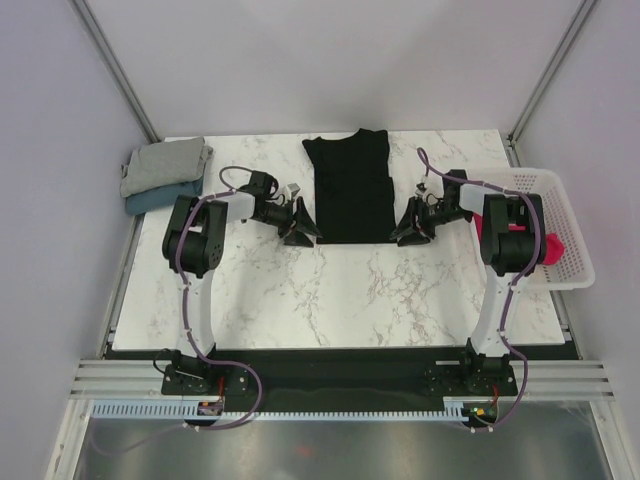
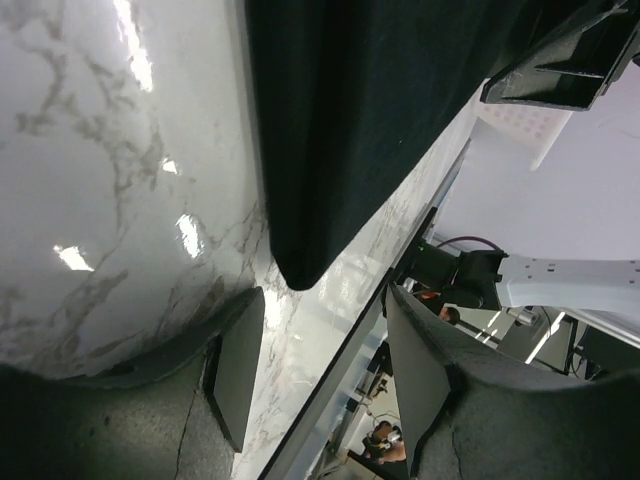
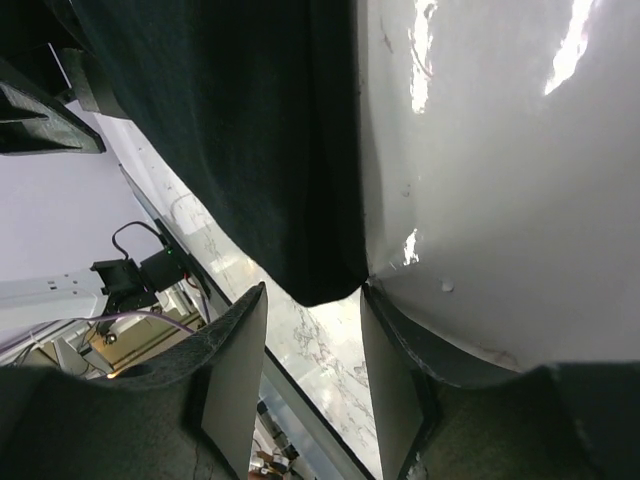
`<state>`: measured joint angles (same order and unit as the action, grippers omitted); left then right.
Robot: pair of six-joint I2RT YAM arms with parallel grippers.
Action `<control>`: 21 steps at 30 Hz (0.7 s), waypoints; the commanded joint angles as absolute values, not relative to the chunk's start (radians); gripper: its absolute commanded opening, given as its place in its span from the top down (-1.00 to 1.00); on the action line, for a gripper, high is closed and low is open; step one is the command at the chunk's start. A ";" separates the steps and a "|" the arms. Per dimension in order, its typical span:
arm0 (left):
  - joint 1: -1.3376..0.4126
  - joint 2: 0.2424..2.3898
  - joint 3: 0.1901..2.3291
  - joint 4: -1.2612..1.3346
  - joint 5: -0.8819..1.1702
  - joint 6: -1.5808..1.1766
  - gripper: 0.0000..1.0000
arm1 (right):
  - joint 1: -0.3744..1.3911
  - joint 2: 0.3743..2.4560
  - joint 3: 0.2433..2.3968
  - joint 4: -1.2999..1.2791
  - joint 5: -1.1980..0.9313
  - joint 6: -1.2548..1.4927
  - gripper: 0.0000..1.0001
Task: Fold and stack the t-shirts
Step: Fold the tshirt
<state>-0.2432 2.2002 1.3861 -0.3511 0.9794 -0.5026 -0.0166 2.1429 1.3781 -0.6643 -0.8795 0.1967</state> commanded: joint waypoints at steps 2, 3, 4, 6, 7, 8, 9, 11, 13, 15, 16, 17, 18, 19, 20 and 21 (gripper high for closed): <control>-0.267 2.240 1.427 -0.364 0.989 -0.468 -0.21 | -0.006 2.186 1.428 -0.649 -0.867 0.176 -0.02; -0.267 2.244 1.428 -0.365 0.989 -0.468 -0.21 | -0.006 2.190 1.433 -0.647 -0.867 0.178 -0.02; -0.268 2.246 1.433 -0.364 0.989 -0.469 -0.21 | -0.005 2.197 1.437 -0.640 -0.864 0.186 -0.02; -0.268 2.259 1.439 -0.364 0.988 -0.469 -0.20 | -0.005 2.204 1.448 -0.635 -0.861 0.190 -0.02; -0.268 2.263 1.443 -0.365 0.985 -0.471 -0.18 | -0.005 2.209 1.451 -0.631 -0.859 0.192 -0.02; -0.268 2.270 1.448 -0.365 0.985 -0.472 -0.18 | -0.005 2.213 1.454 -0.630 -0.856 0.195 -0.02; -0.268 2.279 1.453 -0.364 0.985 -0.476 -0.15 | -0.006 2.215 1.454 -0.627 -0.857 0.198 -0.02; -0.268 2.290 1.465 -0.364 0.988 -0.477 -0.10 | 0.020 2.221 1.454 -0.615 -0.856 0.204 -0.01; -0.268 2.302 1.473 -0.364 0.991 -0.480 0.02 | 0.021 2.227 1.453 -0.617 -0.856 0.210 0.02; -0.268 2.307 1.474 -0.362 1.006 -0.482 0.28 | 0.025 2.226 1.447 -0.615 -0.861 0.201 0.12; -0.267 2.310 1.473 -0.354 1.011 -0.485 0.39 | 0.026 2.220 1.444 -0.618 -0.864 0.199 0.15; -0.268 2.310 1.468 -0.347 1.018 -0.488 0.51 | 0.028 2.217 1.439 -0.615 -0.865 0.195 0.26; -0.267 2.309 1.465 -0.341 1.026 -0.491 0.64 | 0.028 2.212 1.436 -0.615 -0.865 0.190 0.32; -0.268 2.306 1.462 -0.336 1.031 -0.495 0.73 | 0.028 2.204 1.433 -0.611 -0.867 0.184 0.38; -0.268 2.296 1.451 -0.321 1.037 -0.497 0.83 | 0.028 2.201 1.427 -0.609 -0.868 0.181 0.60; -0.268 2.290 1.445 -0.321 1.037 -0.497 0.83 | 0.028 2.195 1.422 -0.611 -0.871 0.178 0.70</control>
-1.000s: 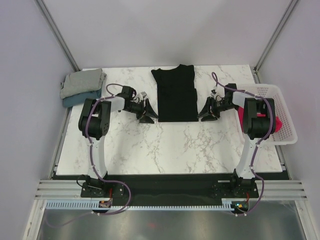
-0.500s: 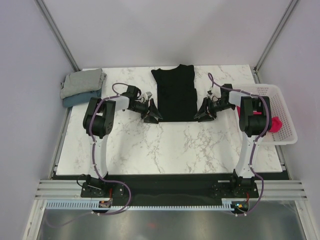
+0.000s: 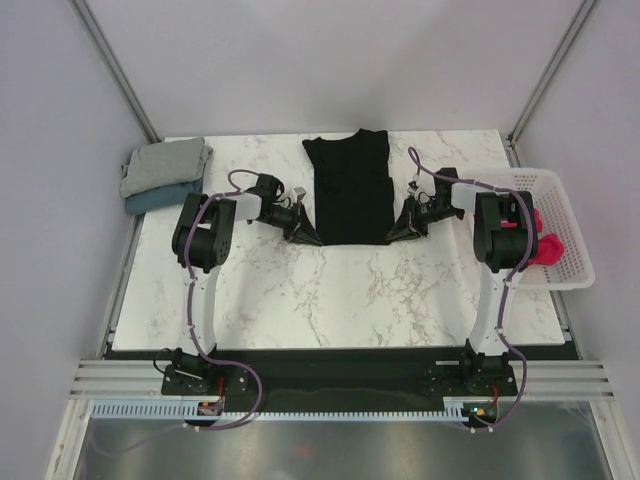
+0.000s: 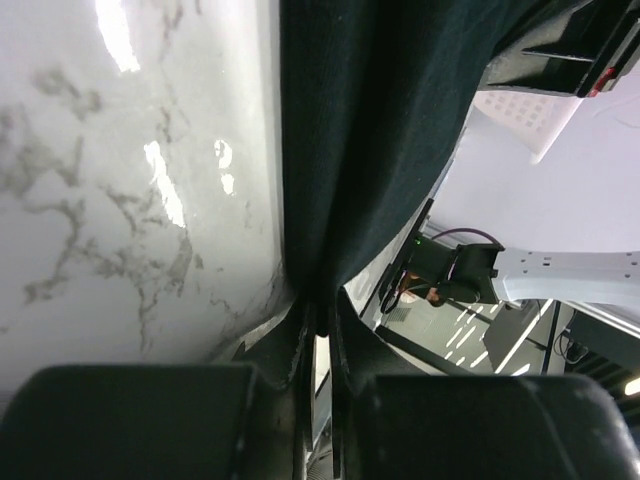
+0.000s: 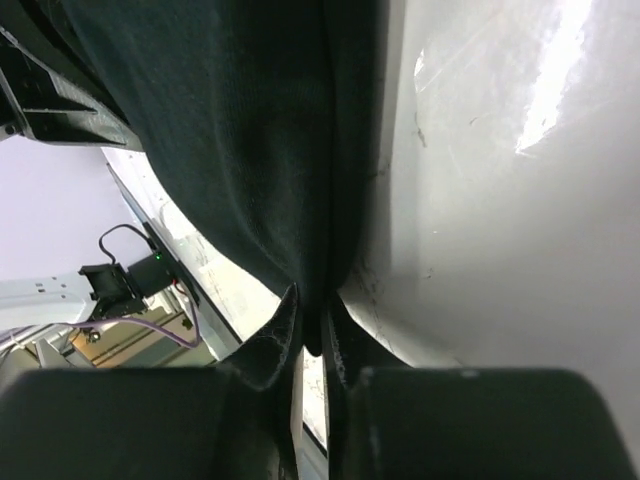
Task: Fold and stack the t-shirts
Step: Fold the tshirt
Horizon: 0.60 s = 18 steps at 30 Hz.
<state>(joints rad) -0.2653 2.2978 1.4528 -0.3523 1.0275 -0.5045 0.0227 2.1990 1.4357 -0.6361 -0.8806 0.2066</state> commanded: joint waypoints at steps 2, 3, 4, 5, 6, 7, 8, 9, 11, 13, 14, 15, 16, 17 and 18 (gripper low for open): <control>-0.267 2.258 1.419 -0.321 1.037 -0.497 0.83 | 0.028 2.171 1.405 -0.611 -0.871 0.169 0.97; -0.267 2.243 1.410 -0.321 1.037 -0.497 0.83 | 0.028 2.157 1.398 -0.611 -0.873 0.166 1.00; -0.268 2.226 1.385 -0.321 1.037 -0.497 0.83 | 0.028 2.125 1.390 -0.614 -0.871 0.160 1.00; -0.268 2.208 1.372 -0.321 1.037 -0.497 0.83 | 0.028 2.106 1.373 -0.615 -0.880 0.158 1.00; -0.267 2.153 1.353 -0.321 1.037 -0.497 0.83 | 0.028 2.086 1.365 -0.623 -0.885 0.150 1.00; -0.268 2.123 1.312 -0.321 1.037 -0.497 0.83 | 0.028 2.045 1.361 -0.647 -0.891 0.144 1.00; -0.268 2.084 1.292 -0.321 1.037 -0.497 0.83 | 0.028 2.027 1.348 -0.659 -0.900 0.141 1.00; -0.268 2.013 1.272 -0.321 1.037 -0.497 0.83 | 0.026 2.007 1.347 -0.676 -0.919 0.123 1.00; -0.268 1.935 1.223 -0.321 1.037 -0.497 0.83 | 0.028 1.953 1.347 -0.747 -0.939 0.077 1.00; -0.270 1.838 1.191 -0.226 1.103 -0.522 0.96 | 0.028 1.910 1.356 -0.834 -0.966 0.040 1.00; -0.270 1.813 1.183 -0.225 1.104 -0.523 0.96 | 0.028 1.899 1.367 -0.862 -0.977 0.023 1.00; -0.271 1.787 1.175 -0.227 1.112 -0.525 0.96 | 0.028 1.887 1.371 -0.885 -0.998 0.008 1.00; -0.278 1.743 1.158 -0.226 1.109 -0.526 0.96 | 0.026 1.866 1.374 -0.920 -1.012 0.008 1.00; -0.281 1.718 1.149 -0.224 1.106 -0.525 0.96 | 0.028 1.855 1.384 -0.931 -1.025 0.006 1.00; -0.284 1.697 1.143 -0.222 1.098 -0.523 0.96 | 0.028 1.849 1.388 -0.943 -1.035 0.006 1.00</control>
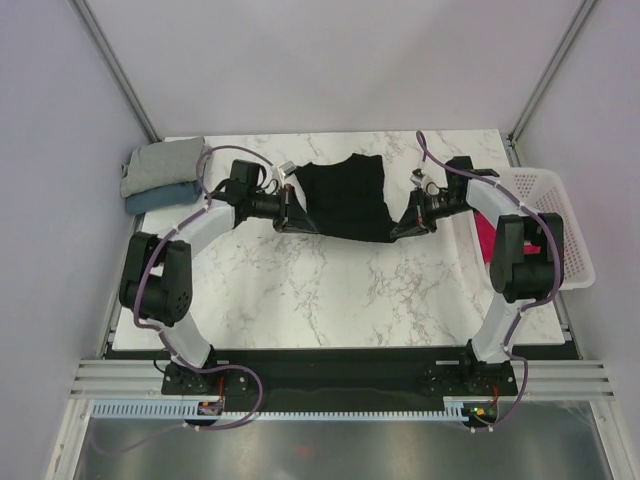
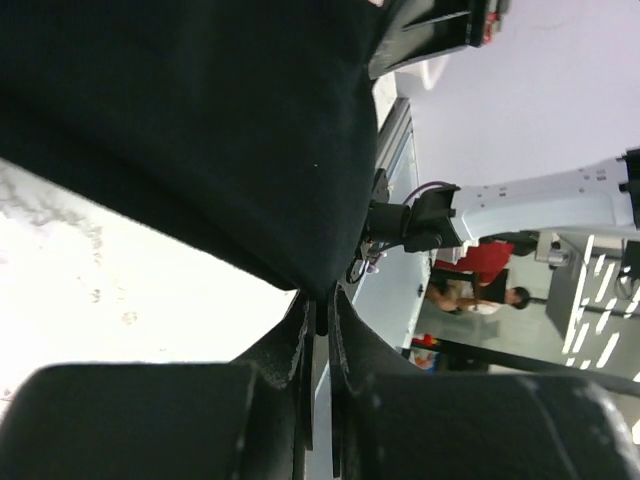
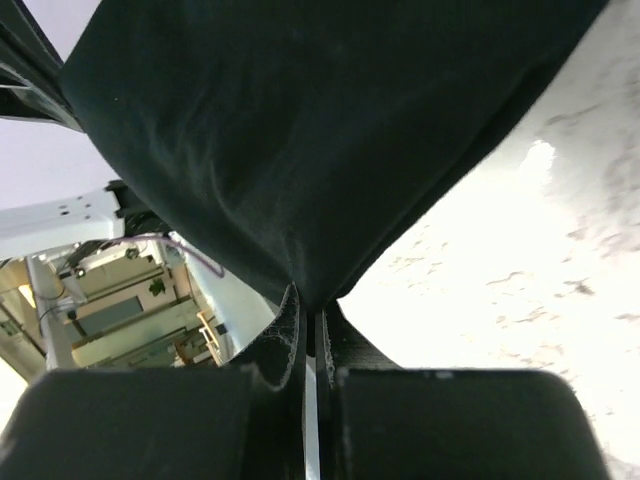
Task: Fold and stack the t-shirts
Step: Fold the tshirt
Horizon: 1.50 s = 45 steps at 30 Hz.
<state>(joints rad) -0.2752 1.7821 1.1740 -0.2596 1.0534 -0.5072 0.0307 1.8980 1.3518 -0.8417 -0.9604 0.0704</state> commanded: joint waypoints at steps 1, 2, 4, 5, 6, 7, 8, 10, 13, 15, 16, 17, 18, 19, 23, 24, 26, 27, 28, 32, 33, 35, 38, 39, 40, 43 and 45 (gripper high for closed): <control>-0.293 1.663 1.131 -0.221 1.095 -0.512 0.96 | 0.029 1.835 1.396 -0.959 -1.052 0.008 1.00; -0.296 1.648 1.126 -0.221 1.089 -0.509 0.96 | 0.029 1.830 1.413 -0.962 -1.057 0.008 1.00; -0.298 1.629 1.112 -0.213 1.075 -0.515 0.96 | 0.032 1.828 1.431 -0.965 -1.052 0.008 1.00; -0.298 1.629 1.109 -0.210 1.074 -0.517 0.96 | 0.034 1.832 1.449 -0.965 -1.049 0.008 1.00; -0.296 1.631 1.101 -0.210 1.074 -0.515 0.96 | 0.032 1.845 1.457 -0.966 -1.049 0.008 1.00; -0.298 1.634 1.098 -0.210 1.072 -0.514 0.96 | 0.034 1.853 1.472 -0.963 -1.048 0.008 1.00; -0.296 1.643 1.094 -0.209 1.071 -0.511 0.96 | 0.032 1.864 1.480 -0.962 -1.046 0.006 1.00; -0.298 1.654 1.088 -0.209 1.066 -0.506 0.96 | 0.035 1.899 1.502 -0.960 -1.048 0.006 1.00; -0.295 1.689 1.109 -0.218 1.068 -0.496 0.96 | 0.046 1.957 1.606 -0.953 -1.042 0.012 1.00; -0.278 1.716 1.147 -0.225 1.052 -0.495 0.96 | 0.057 2.018 1.670 -0.936 -1.039 0.035 1.00; -0.270 1.732 1.167 -0.225 1.046 -0.495 0.96 | 0.060 2.043 1.746 -0.930 -1.034 0.047 1.00; -0.259 1.749 1.190 -0.225 1.040 -0.492 0.96 | 0.064 2.071 1.788 -0.924 -1.028 0.057 1.00; -0.233 1.808 1.219 -0.225 1.035 -0.491 0.96 | 0.074 2.129 1.830 -0.899 -1.026 0.086 1.00; -0.221 1.837 1.282 -0.225 1.035 -0.491 0.96 | 0.077 2.164 1.924 -0.891 -1.019 0.092 1.00; -0.180 1.983 1.445 -0.233 1.028 -0.526 0.96 | 0.103 2.322 2.146 -0.802 -0.979 0.156 1.00; -0.175 2.005 1.474 -0.229 1.010 -0.525 0.96 | 0.113 2.377 2.178 -0.772 -0.976 0.179 1.00; -0.161 2.091 1.584 -0.219 0.980 -0.515 0.96 | 0.124 2.431 2.256 -0.642 -0.973 0.264 0.80; -0.152 2.129 1.680 -0.219 0.942 -0.505 0.96 | 0.127 2.485 2.282 -0.550 -0.957 0.290 0.68; -0.149 2.161 1.730 -0.222 0.921 -0.494 0.96 | 0.129 2.511 2.327 -0.502 -0.950 0.339 0.66; -0.155 2.214 1.854 -0.253 0.741 -0.378 0.65 | 0.130 2.588 2.419 -0.433 -0.931 0.310 0.36; -0.158 2.201 1.855 -0.252 0.695 -0.358 0.39 | 0.126 2.574 2.413 -0.407 -0.940 0.314 0.29; -0.163 2.162 1.815 -0.236 0.672 -0.348 0.18 | 0.115 2.518 2.270 -0.297 -0.978 0.401 -0.17; -0.161 2.051 1.695 -0.151 0.663 -0.380 -0.09 | 0.072 2.329 1.932 0.158 -0.983 0.599 -0.69; -0.161 1.990 1.637 -0.121 0.666 -0.393 -0.43 | 0.058 2.260 1.884 0.270 -0.982 0.615 -0.75; -0.161 1.965 1.606 -0.104 0.673 -0.400 -0.49 | 0.055 2.237 1.852 0.272 -0.983 0.611 -0.79; -0.156 1.853 1.451 -0.061 0.759 -0.423 -0.57 | 0.060 2.158 1.809 0.206 -1.015 0.578 -0.96; -0.149 1.832 1.385 -0.061 0.759 -0.423 -0.57 | 0.067 2.111 1.749 0.204 -1.022 0.571 -0.96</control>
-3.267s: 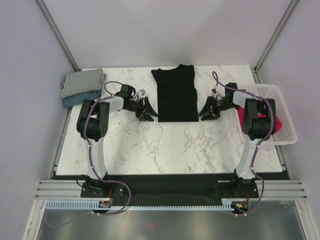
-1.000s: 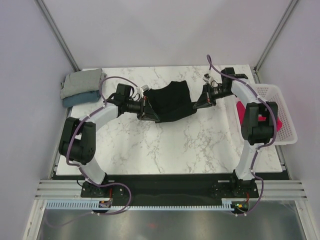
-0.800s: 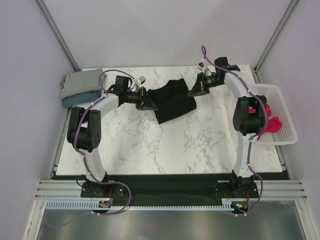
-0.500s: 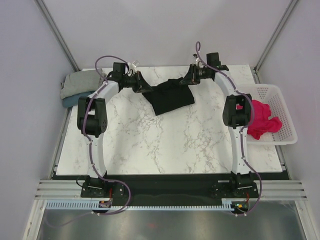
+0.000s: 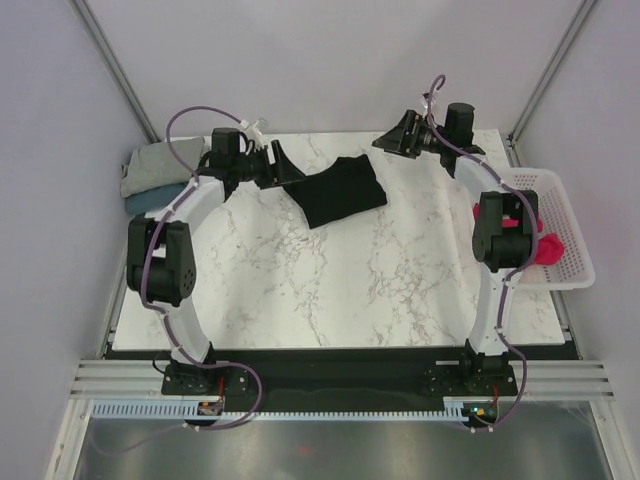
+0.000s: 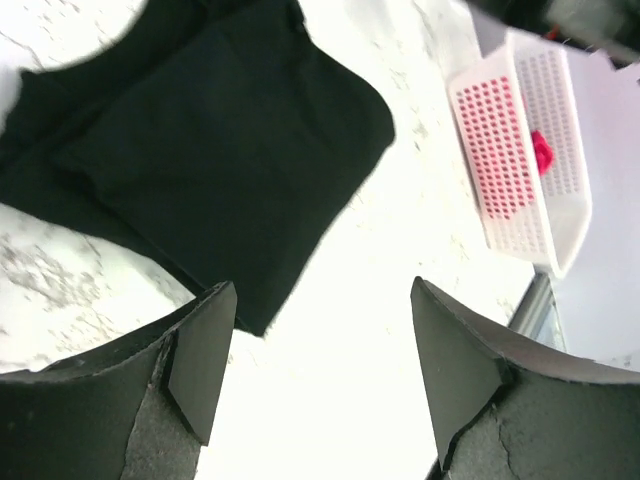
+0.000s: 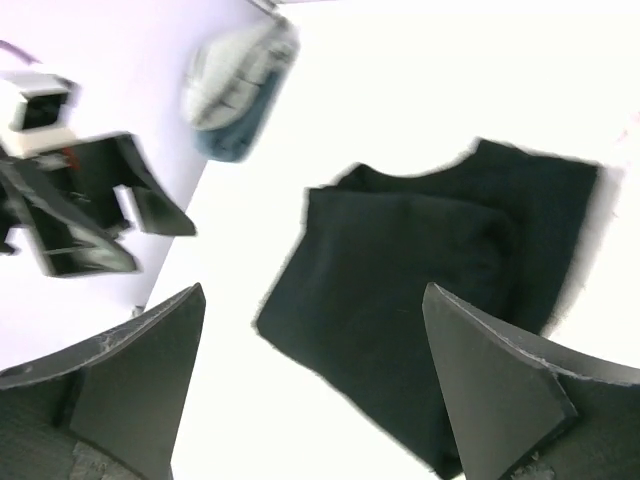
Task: Fold and stack the t-shirts
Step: Fold the tshirt, then neatly place the folded tshirt to the corner
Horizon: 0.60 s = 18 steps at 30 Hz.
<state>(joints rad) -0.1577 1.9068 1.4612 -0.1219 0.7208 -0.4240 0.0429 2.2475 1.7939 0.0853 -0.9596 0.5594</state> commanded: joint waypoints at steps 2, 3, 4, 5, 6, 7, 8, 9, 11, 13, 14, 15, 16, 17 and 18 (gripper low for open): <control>-0.138 1.850 1.362 -0.061 0.759 -0.423 -0.57 | 0.080 2.103 1.729 0.190 -1.046 0.580 -0.96; -0.134 1.885 1.362 -0.061 0.759 -0.423 -0.57 | 0.084 2.109 1.726 0.187 -1.078 0.590 -0.96; -0.123 1.902 1.349 -0.061 0.759 -0.423 -0.57 | 0.093 2.132 1.727 0.177 -1.094 0.601 -0.96; -0.117 1.913 1.336 -0.061 0.759 -0.423 -0.57 | 0.097 2.146 1.732 0.170 -1.104 0.629 -0.96; -0.112 1.931 1.325 -0.061 0.759 -0.423 -0.57 | 0.095 2.158 1.732 0.167 -1.114 0.643 -0.96; -0.107 1.940 1.318 -0.061 0.759 -0.423 -0.57 | 0.095 2.184 1.729 0.166 -1.123 0.659 -0.96; -0.100 1.948 1.313 -0.061 0.759 -0.423 -0.57 | 0.100 2.195 1.715 0.191 -1.140 0.701 -0.96; -0.095 1.960 1.315 -0.061 0.759 -0.423 -0.57 | 0.100 2.201 1.694 0.234 -1.152 0.745 -0.96; -0.083 1.994 1.325 -0.061 0.759 -0.423 -0.57 | 0.101 2.210 1.614 0.436 -1.160 0.842 -0.96; -0.074 2.034 1.342 -0.061 0.759 -0.423 -0.57 | 0.109 2.244 1.612 0.485 -1.176 0.911 -0.96; -0.072 2.048 1.348 -0.061 0.759 -0.423 -0.57 | 0.112 2.256 1.620 0.486 -1.180 0.916 -0.96; -0.071 2.062 1.357 -0.061 0.759 -0.423 -0.57 | 0.115 2.264 1.621 0.488 -1.183 0.911 -0.96; -0.068 2.098 1.374 -0.061 0.759 -0.423 -0.57 | 0.118 2.281 1.634 0.433 -1.171 0.863 -0.96; -0.067 2.117 1.384 -0.081 0.775 -0.429 -0.53 | 0.121 2.289 1.644 0.389 -1.161 0.835 -0.96; -0.067 2.140 1.394 -0.072 0.949 -0.592 -0.53 | 0.124 2.298 1.654 0.362 -1.163 0.818 -0.96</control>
